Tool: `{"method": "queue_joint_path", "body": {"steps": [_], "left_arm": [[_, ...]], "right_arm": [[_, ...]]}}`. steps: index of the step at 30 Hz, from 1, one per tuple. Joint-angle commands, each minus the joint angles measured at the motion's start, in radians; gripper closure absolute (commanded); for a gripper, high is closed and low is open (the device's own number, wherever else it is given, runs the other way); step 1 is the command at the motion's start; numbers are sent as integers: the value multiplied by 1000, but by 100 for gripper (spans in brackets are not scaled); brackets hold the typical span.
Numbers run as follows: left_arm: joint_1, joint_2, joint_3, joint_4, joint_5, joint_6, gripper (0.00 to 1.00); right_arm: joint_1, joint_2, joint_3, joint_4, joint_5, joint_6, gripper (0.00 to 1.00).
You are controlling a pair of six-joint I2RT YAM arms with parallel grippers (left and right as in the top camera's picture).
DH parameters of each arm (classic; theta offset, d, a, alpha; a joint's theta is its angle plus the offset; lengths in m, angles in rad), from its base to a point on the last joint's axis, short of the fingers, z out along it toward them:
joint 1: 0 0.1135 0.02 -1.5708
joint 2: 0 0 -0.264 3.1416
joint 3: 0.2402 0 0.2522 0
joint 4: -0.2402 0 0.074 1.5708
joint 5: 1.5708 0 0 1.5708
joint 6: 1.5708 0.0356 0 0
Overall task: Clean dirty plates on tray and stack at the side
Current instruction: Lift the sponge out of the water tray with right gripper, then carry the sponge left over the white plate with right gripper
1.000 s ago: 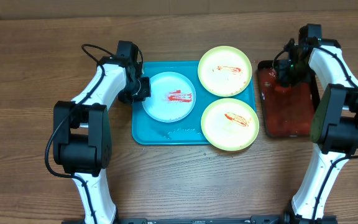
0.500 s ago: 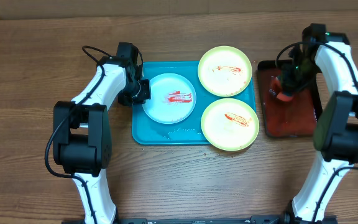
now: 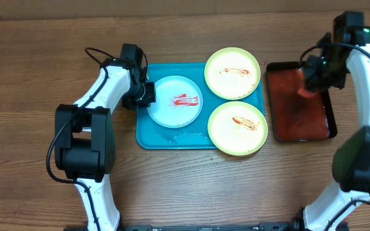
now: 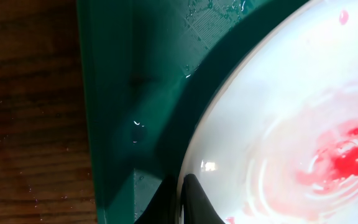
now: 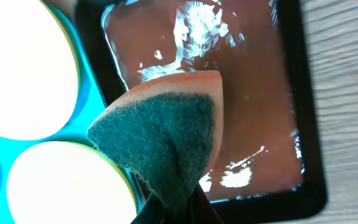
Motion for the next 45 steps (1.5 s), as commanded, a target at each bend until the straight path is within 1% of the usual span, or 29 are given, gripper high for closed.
{"method": "queue_joint_path", "body": {"steps": [1,6,10,15,22,26,28,30,33,36,37,39,45], "left_arm": [[-8,14,-14,-14,-15,3,96],[-8,14,-14,-15,-15,-3,96],[-8,14,-14,-14,-15,-4,96],[-8,14,-14,-14,-15,-4,96],[-8,14,-14,-13,-15,-3,96],[-8,14,-14,-14,-15,-3,96],[-8,14,-14,-14,-15,-3,96],[-8,14,-14,-14,-15,-3,96],[-8,14,-14,-14,-15,-3,96],[-8,14,-14,-14,-15,-3,96],[-8,14,-14,-14,-15,-3,96],[-8,14,-14,-14,-14,-3,96],[-8,14,-14,-14,-14,-3,96]], "right_arm": [[-7,-82,32,-4,11,43,96],[-6,-90,32,-12,63,68,96],[0,-90,31,-11,158,119,96],[0,-90,-15,24,201,126,96],[0,-90,-138,78,200,126,96],[0,-90,-161,87,180,126,96],[2,-90,-147,79,113,86,96],[17,-90,-121,65,41,80,96],[75,-90,-70,48,-3,81,96],[170,-90,-13,47,-19,98,96],[231,-89,17,54,-19,117,96],[307,-88,47,72,-21,146,96],[471,-73,67,168,-105,198,96]]}}
